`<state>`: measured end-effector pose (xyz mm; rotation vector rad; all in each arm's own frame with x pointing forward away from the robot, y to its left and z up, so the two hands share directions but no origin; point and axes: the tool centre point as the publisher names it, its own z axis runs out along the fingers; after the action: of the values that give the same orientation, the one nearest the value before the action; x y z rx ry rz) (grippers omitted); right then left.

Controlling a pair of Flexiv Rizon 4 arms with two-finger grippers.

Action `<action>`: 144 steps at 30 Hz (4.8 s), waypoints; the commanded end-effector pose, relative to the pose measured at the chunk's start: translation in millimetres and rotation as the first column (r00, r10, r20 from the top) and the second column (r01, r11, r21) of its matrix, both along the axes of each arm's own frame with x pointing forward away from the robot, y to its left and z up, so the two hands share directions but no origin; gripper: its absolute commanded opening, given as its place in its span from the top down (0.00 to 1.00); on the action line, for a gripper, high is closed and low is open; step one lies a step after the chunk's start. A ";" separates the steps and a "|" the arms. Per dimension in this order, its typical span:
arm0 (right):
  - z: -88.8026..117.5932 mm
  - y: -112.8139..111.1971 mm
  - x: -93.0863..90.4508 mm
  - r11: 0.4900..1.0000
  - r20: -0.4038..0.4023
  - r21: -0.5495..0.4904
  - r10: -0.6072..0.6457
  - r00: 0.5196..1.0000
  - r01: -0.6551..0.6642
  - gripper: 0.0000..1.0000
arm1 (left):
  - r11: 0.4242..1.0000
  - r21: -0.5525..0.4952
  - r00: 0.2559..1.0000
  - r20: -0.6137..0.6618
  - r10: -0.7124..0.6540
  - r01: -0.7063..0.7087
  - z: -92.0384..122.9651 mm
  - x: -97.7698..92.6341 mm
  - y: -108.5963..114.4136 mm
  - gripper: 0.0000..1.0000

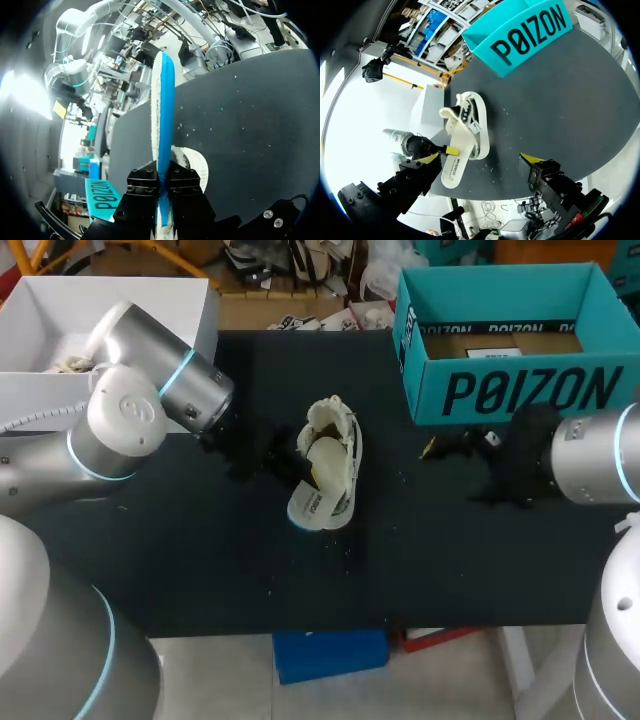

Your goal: Take the shoe out of the shoebox, open the shoe tongue, remove and reinsert the insole, then place the shoe into the shoebox

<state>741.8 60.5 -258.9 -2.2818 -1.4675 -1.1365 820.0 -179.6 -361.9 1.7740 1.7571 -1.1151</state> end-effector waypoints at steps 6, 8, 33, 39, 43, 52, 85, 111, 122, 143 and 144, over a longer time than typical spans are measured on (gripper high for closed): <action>1.1 -0.8 -0.2 1.000 -0.002 0.001 0.003 1.000 -0.003 0.00 | 1.000 0.001 1.000 0.003 0.030 -0.030 -11.7 27.6 -16.1 1.00; 1.1 -0.8 -0.2 1.000 -0.002 0.001 0.003 1.000 -0.003 0.00 | 0.999 0.004 0.999 0.008 0.045 -0.045 -13.7 34.6 -18.4 1.00; 1.1 -0.8 -0.2 1.000 -0.002 0.001 0.003 1.000 -0.003 0.00 | 0.999 0.044 0.995 0.102 0.016 -0.021 9.0 -13.1 7.9 0.03; 1.1 -0.8 -0.2 1.000 -0.002 0.001 0.003 1.000 -0.003 0.00 | 0.999 0.045 0.996 0.092 0.003 -0.007 6.4 -21.9 10.5 0.42; 1.1 -0.8 -0.2 1.000 -0.002 0.001 0.003 1.000 -0.003 0.00 | 0.999 0.046 0.997 0.080 0.003 -0.007 0.5 -22.7 8.8 0.64; 1.1 -0.8 -0.2 1.000 -0.002 0.001 0.003 1.000 -0.003 0.00 | 1.000 0.004 0.997 0.071 0.029 -0.030 -1.0 -20.1 8.2 1.00; 1.1 -0.8 -0.2 1.000 -0.002 0.001 0.003 1.000 -0.003 0.00 | 0.960 0.058 0.959 0.089 0.269 -0.275 -8.8 41.0 -10.5 0.62; 1.1 -0.8 -0.2 1.000 -0.002 0.001 0.003 1.000 -0.003 0.00 | 0.957 0.086 0.954 0.144 0.263 -0.277 -2.2 24.1 3.4 1.00; 1.1 -0.8 -0.2 1.000 -0.002 0.001 0.003 1.000 -0.003 0.00 | 0.955 0.123 0.950 0.197 0.243 -0.270 -9.7 26.7 -7.8 1.00; 1.1 -0.8 -0.2 1.000 -0.002 0.001 0.003 1.000 -0.003 0.00 | 0.907 0.300 0.927 0.316 0.199 -0.297 -27.3 35.4 -4.7 0.73; 1.1 -0.8 -0.2 1.000 -0.002 0.001 0.003 1.000 -0.003 0.00 | 0.909 0.294 0.927 0.317 0.200 -0.297 -24.8 34.6 -4.2 0.51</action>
<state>741.5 59.8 -258.4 -2.2809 -1.4682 -1.1352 853.9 -184.3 -389.5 1.7174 2.0096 -0.4544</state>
